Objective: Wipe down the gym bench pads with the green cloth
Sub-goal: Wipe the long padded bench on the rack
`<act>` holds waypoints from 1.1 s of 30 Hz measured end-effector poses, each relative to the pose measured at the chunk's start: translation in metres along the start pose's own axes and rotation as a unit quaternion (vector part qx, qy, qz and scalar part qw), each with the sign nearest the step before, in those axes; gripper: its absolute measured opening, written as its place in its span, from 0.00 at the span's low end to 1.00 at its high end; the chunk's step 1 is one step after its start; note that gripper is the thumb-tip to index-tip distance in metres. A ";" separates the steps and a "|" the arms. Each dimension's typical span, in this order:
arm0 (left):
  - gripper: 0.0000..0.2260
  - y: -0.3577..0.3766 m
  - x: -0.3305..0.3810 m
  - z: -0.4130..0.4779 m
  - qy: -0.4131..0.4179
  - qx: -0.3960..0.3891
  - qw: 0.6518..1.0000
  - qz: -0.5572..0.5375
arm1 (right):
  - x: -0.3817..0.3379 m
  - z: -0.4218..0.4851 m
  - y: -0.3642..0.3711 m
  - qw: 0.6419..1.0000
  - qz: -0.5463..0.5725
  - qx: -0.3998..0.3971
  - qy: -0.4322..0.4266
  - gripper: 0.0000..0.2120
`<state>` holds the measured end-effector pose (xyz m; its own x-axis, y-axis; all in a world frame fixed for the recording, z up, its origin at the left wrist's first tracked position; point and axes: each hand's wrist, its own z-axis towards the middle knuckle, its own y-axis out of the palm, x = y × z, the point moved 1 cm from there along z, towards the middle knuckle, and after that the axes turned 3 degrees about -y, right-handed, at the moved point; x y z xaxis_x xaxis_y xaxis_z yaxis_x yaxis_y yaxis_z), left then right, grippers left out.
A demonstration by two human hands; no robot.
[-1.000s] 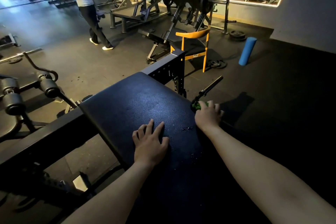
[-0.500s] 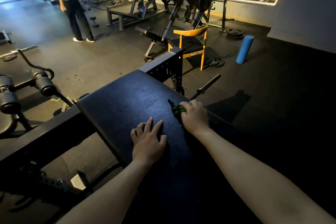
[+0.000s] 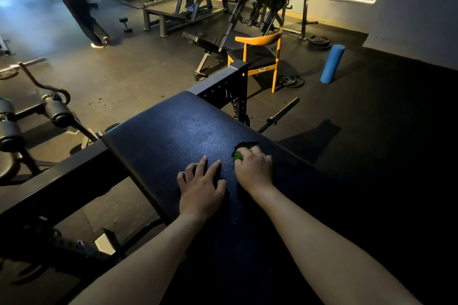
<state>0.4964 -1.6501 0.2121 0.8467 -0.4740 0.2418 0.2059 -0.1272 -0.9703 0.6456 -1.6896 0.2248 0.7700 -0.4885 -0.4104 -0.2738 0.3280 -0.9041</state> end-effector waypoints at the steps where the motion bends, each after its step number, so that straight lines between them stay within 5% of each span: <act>1: 0.31 0.000 0.000 0.000 0.002 -0.001 1.000 -0.001 | -0.007 -0.005 0.002 1.000 0.001 -0.007 -0.022 0.16; 6: 0.30 0.001 -0.001 0.000 0.005 0.000 1.000 -0.001 | 0.006 0.006 -0.010 0.997 0.021 -0.017 -0.075 0.18; 9: 0.29 0.002 -0.001 0.000 0.004 0.004 1.000 -0.010 | 0.045 0.028 -0.028 0.998 0.016 0.059 0.033 0.20; 13: 0.29 0.003 -0.002 0.000 0.005 0.008 1.000 -0.010 | 0.076 0.032 -0.031 0.990 -0.009 0.001 0.142 0.21; 26: 0.28 -0.001 -0.003 -0.003 0.022 0.008 0.999 -0.034 | 0.015 -0.005 -0.019 0.999 0.042 -0.005 -0.020 0.18; 29: 0.29 -0.004 -0.005 -0.008 0.030 0.011 0.999 -0.042 | 0.055 0.011 -0.042 0.997 0.014 0.017 0.070 0.21; 33: 0.29 -0.005 0.006 -0.015 0.032 0.011 0.999 -0.038 | 0.088 0.011 -0.058 0.983 -0.011 -0.047 0.176 0.21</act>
<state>0.4935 -1.6657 0.2184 0.7952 -0.5182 0.3150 0.2804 -0.1464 -0.9487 0.7357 -1.7433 0.2422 0.5339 -0.7500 -0.3905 -0.3238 0.2452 -0.9138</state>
